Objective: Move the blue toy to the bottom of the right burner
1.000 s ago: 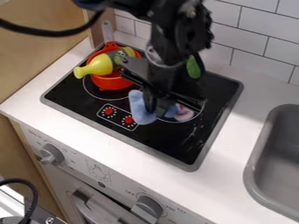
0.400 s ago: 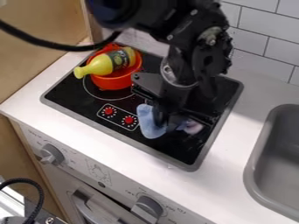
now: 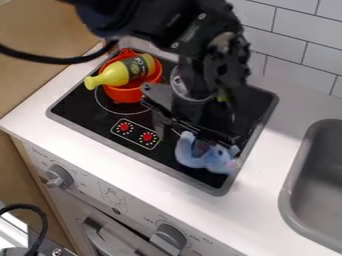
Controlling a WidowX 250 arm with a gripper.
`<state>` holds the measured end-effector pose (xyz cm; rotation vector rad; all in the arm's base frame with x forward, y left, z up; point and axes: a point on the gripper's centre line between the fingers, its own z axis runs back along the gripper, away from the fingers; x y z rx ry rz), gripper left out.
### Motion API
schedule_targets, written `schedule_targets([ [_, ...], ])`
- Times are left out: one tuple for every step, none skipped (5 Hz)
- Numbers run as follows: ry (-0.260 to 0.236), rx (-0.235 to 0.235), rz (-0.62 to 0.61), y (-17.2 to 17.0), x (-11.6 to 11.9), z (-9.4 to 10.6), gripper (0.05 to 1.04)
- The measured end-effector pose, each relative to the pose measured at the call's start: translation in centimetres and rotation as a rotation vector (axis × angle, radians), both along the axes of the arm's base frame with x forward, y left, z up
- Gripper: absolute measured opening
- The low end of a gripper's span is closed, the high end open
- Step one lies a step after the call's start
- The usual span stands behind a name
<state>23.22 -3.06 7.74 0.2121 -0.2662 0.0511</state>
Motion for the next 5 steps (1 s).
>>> schedule_targets([
  [0.007,0.000,-0.005,0.3,-0.1,0.2,0.997],
  [0.035,-0.005,-0.008,0.8,-0.6,0.5,1.000],
  [0.066,-0.032,-0.027,1.3,-0.7,1.8,1.000],
  [0.092,-0.054,-0.053,2.4,-1.0,2.9,1.000],
  [0.111,-0.080,-0.094,4.1,-1.4,4.1,1.000],
])
